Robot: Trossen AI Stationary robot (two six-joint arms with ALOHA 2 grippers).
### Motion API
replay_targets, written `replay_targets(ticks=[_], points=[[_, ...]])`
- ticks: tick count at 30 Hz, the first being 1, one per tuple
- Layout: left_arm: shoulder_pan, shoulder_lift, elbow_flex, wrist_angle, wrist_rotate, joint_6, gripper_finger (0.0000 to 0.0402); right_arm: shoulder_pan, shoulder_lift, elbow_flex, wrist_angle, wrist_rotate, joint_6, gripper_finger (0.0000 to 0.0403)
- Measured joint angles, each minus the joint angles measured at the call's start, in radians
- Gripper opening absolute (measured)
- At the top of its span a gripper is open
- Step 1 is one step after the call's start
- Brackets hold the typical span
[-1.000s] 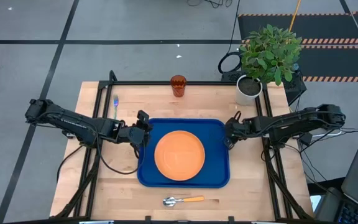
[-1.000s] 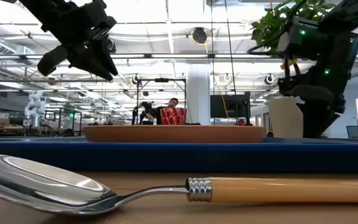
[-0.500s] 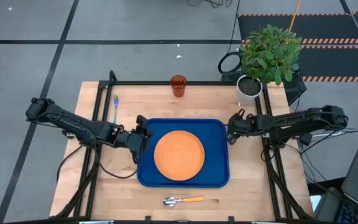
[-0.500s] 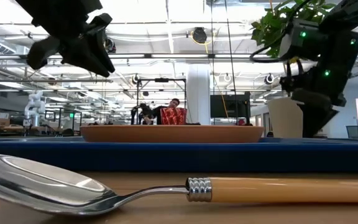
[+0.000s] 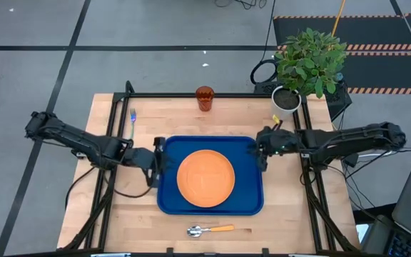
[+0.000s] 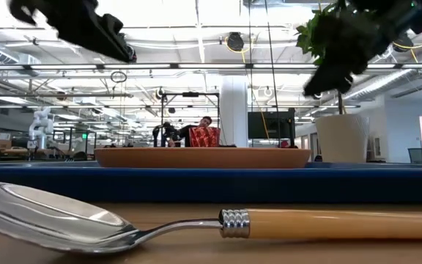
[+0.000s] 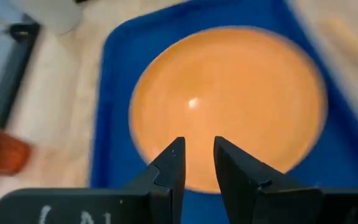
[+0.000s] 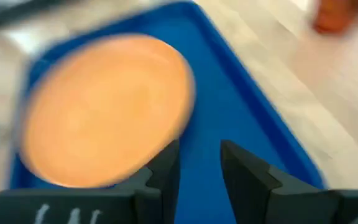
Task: Pick and place plate/cup/fork/spoon on tray
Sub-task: Put the yellow spoon on the blue serving tray to the left of the orange plate
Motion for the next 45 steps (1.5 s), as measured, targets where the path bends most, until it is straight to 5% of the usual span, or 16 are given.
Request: replay_targets(ticks=[9, 14, 23, 32, 45], points=[[-0.117, 0.076, -0.001, -0.057, 0.142, -0.064, 0.0088, 0.172, 0.133, 0.000, 0.198, -0.195, 0.047, 0.0105], [-0.199, 0.132, 0.000, 0.023, 0.206, -0.054, 0.0088, 0.270, 0.244, 0.026, 0.322, -0.197, 0.051, 0.0105], [-0.265, 0.135, 0.000, 0.143, 0.203, -0.145, 0.0088, 0.379, 0.400, 0.220, 0.295, -0.150, 0.023, 0.0105], [-0.371, 0.187, 0.000, 0.179, 0.097, -0.232, 0.0088, 0.505, 0.569, 0.412, 0.074, 0.011, 0.121, 0.0105], [-0.569, 0.351, 0.001, 0.283, -0.086, -0.375, 0.0087, 0.611, 0.869, 0.639, -0.053, 0.066, 0.250, 0.0105]])
